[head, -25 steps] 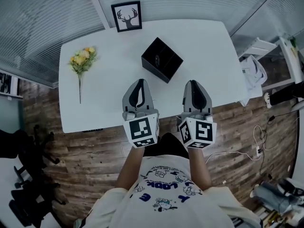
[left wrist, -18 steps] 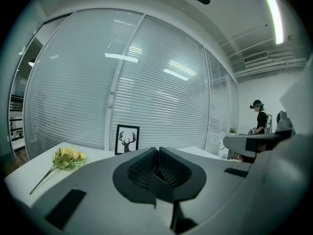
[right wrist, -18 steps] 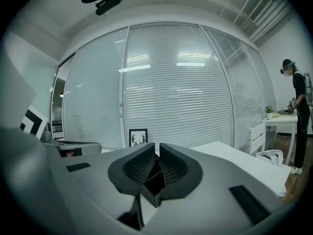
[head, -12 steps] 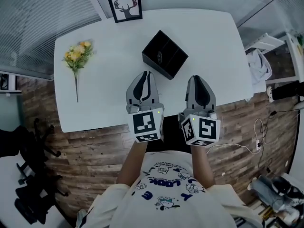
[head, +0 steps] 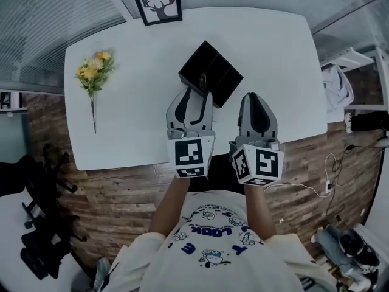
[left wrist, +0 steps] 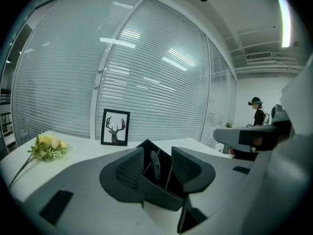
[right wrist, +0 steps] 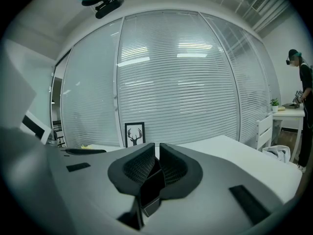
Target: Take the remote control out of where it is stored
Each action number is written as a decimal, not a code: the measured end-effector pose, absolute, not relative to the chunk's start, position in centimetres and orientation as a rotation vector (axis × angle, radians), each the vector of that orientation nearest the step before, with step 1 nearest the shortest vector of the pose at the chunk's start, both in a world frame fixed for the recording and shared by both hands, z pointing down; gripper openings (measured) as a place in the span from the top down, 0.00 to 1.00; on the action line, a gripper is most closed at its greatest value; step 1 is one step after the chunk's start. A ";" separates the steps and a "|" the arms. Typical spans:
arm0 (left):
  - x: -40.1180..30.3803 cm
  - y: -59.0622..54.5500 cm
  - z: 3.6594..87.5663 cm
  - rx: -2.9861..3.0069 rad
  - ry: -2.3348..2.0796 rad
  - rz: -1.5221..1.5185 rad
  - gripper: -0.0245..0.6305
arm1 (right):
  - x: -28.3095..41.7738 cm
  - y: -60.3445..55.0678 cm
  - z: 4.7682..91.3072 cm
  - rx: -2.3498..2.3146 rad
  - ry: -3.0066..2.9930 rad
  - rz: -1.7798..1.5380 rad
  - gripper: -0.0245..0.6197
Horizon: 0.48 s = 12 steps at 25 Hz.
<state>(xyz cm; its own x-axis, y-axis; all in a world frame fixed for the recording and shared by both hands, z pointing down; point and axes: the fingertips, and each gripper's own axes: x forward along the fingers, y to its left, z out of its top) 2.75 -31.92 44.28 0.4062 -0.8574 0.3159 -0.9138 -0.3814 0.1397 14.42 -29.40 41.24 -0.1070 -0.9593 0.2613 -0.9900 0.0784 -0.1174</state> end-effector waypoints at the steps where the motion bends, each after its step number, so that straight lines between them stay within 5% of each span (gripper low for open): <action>1: 3.0 -32.2 44.6 2.369 -1.540 0.285 0.69 | 14.6 -29.7 41.5 2.013 -2.218 0.411 0.89; 12: 4.4 -34.8 47.7 2.310 -1.530 0.364 0.67 | 15.7 -32.4 44.3 1.962 -2.209 0.486 0.89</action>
<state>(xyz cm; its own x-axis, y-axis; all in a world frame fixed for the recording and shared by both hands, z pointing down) 4.43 -34.79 47.68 0.3855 -0.8338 0.3951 -0.9224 -0.3589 0.1426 15.73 -32.43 44.26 -0.1352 -0.9379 0.3194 -0.9854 0.0936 -0.1422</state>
